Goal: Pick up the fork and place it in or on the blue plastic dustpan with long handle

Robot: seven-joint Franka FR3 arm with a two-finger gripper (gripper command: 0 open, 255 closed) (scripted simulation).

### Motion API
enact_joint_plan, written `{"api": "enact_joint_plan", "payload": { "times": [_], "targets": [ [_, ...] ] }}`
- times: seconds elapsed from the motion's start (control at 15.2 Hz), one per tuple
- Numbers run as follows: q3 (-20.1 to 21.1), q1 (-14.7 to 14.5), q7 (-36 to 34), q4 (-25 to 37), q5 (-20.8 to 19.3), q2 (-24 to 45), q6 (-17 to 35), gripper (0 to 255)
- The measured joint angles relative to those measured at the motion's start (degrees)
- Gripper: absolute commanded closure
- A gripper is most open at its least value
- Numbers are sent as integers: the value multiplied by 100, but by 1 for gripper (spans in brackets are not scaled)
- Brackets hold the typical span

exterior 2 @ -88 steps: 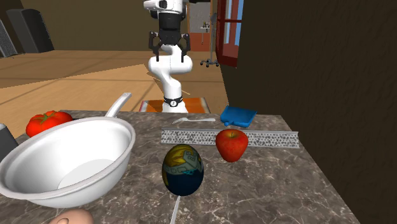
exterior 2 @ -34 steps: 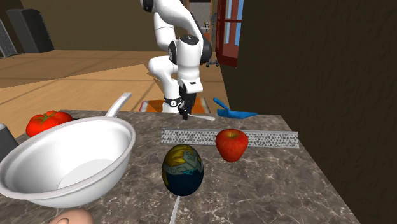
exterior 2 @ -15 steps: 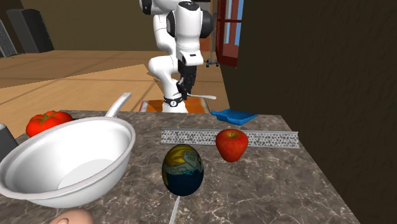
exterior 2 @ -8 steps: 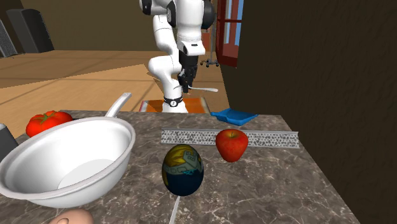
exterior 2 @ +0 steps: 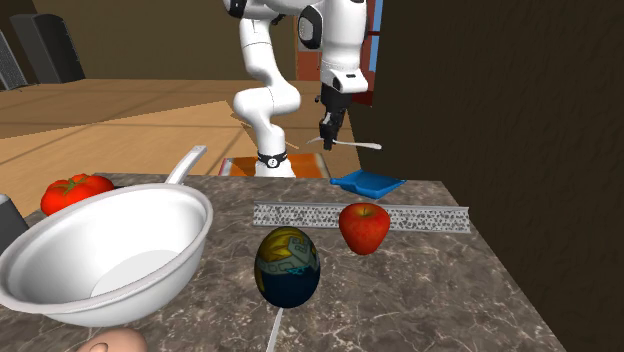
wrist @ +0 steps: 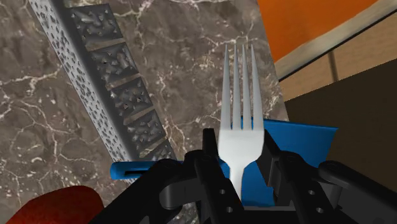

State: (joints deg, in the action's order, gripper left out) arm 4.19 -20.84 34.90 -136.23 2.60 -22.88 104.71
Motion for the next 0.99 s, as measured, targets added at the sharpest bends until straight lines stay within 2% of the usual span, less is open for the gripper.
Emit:
{"api": "enact_joint_plan", "payload": {
  "times": [0.4,0.99],
  "targets": [
    [526,-308,-751,695,207,837,172,255],
    [626,-352,-863,395,209,1233,869,255]
  ]
}}
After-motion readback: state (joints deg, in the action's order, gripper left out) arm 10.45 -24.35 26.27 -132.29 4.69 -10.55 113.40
